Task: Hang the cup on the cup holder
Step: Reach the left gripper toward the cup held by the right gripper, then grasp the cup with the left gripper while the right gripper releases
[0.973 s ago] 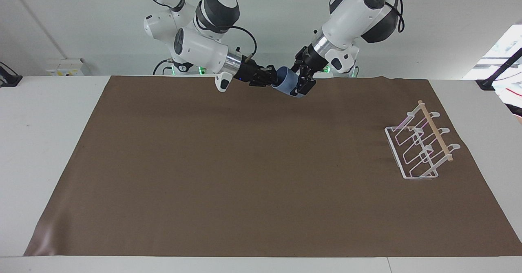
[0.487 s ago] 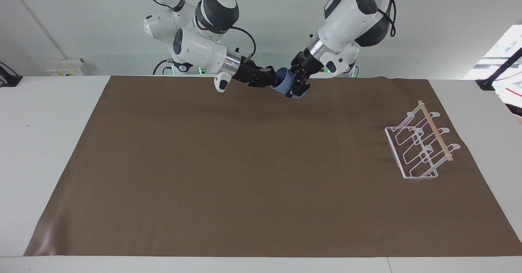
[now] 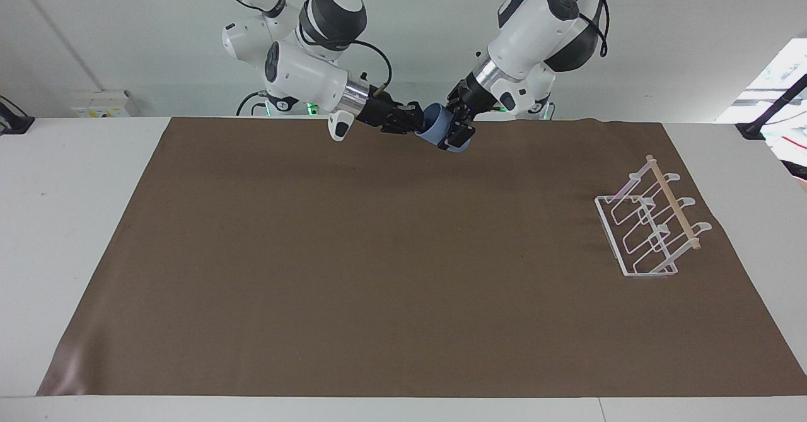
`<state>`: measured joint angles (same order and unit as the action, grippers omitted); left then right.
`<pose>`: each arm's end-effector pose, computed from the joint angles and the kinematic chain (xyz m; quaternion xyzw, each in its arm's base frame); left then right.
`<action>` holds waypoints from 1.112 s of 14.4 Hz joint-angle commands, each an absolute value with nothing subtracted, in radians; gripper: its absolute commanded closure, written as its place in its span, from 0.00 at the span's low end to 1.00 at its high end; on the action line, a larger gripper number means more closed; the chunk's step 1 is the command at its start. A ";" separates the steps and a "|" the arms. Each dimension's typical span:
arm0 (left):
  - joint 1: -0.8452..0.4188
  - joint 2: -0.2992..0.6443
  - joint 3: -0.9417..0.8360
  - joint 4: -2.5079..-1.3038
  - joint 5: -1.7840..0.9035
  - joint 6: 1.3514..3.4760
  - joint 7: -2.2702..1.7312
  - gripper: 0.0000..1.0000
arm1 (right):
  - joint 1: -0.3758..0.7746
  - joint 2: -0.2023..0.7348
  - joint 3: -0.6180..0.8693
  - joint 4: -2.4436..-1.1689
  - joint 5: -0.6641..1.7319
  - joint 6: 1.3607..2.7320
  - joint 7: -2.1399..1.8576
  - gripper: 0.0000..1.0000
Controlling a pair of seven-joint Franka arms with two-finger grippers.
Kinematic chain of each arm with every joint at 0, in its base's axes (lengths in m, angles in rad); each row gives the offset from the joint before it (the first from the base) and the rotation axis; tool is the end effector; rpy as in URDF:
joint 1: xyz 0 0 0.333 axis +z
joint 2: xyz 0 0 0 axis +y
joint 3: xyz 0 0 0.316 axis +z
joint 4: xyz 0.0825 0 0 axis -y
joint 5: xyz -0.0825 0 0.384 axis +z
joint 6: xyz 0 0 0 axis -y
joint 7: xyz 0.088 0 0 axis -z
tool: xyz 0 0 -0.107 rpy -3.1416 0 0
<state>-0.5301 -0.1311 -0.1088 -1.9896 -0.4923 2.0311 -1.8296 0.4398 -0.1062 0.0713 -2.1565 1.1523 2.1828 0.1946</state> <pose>0.4154 -0.3451 0.5426 0.7514 0.6164 -0.1798 0.1519 0.4530 0.2938 0.4767 -0.8725 0.1471 0.1067 0.4535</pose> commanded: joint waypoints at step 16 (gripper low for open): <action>-0.431 -0.124 -0.095 -1.962 -0.329 1.984 -1.671 1.00 | -0.113 -0.175 0.067 -2.048 0.395 1.770 0.169 0.01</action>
<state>-0.4572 -0.1219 -0.0943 -1.9882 -0.4151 2.0434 -1.6911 -0.0557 -0.1706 0.0491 -2.0899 0.5306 1.8228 0.2001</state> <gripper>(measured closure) 0.203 0.004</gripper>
